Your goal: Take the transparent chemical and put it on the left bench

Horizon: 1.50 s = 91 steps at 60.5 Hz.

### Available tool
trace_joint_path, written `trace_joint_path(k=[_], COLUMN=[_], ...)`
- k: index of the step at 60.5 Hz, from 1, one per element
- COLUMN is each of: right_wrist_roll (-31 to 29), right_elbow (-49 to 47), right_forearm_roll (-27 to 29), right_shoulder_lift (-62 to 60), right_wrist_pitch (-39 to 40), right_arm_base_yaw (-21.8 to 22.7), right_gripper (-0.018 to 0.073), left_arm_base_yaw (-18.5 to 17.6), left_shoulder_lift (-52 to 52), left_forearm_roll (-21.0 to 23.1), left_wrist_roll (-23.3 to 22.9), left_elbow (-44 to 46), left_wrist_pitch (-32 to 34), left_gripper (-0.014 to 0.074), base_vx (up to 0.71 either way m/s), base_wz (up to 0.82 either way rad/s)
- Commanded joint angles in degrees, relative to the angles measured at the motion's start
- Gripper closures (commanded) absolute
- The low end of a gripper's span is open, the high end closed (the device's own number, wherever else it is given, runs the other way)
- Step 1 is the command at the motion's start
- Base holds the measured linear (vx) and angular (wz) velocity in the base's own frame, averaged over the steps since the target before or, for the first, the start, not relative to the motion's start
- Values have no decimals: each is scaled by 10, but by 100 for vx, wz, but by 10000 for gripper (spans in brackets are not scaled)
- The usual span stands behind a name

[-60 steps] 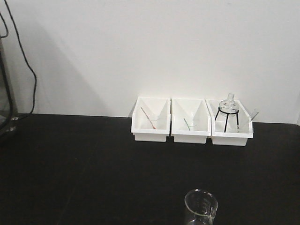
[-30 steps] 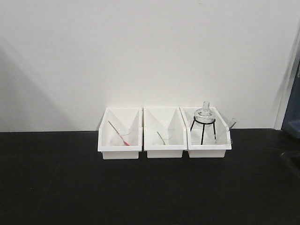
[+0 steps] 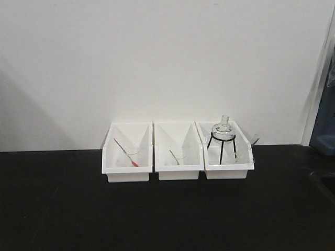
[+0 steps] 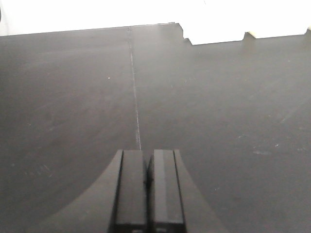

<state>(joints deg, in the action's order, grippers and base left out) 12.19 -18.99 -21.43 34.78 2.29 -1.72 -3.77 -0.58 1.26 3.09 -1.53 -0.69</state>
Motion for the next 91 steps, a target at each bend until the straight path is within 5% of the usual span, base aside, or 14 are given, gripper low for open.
trace_joint_path(k=[1,10,21,26,39,48,66,76,91], right_wrist_roll=[-2,5,79,135,308,377,386,311,256], right_elbow=[-17,-17,-17,-18,-78,-129,-153,-153,-153], right_forearm_roll=[-6,6,0,-59,-321,-391,-428,-410,-374], right_shoulder_lift=[0,0,50,98,243,325,425,470,507], right_wrist_pitch=[43,77,244,334,497,562,642,632,629], right_arm_base_yaw=[0,0,0,0,0,0,-14,-61,-80], right_gripper=[564,564,561,561,561,561,561,554,384], left_arm_base_yaw=[-1,-1,-1,-1,-1,-1,-1,-1,-1], left_shoulder_lift=[-11,-11,-11,-11,-11,-11,-11,-11,-11], left_forearm_roll=[0,0,0,0,0,0,0,0,0], left_wrist_roll=[-4,-4,-4,-4,-4,-4,-4,-4,-4], left_elbow=[-9,-9,-9,-9,-9,-9,-9,-9,-9], left_wrist_pitch=[45,45,45,45,45,45,45,45,45], left_gripper=[600,600,600,600,600,600,600,600,600], base_vx=[-1,0,0,0,0,0,0,0,0], base_wz=[3,2,0,0,0,0,0,0,0])
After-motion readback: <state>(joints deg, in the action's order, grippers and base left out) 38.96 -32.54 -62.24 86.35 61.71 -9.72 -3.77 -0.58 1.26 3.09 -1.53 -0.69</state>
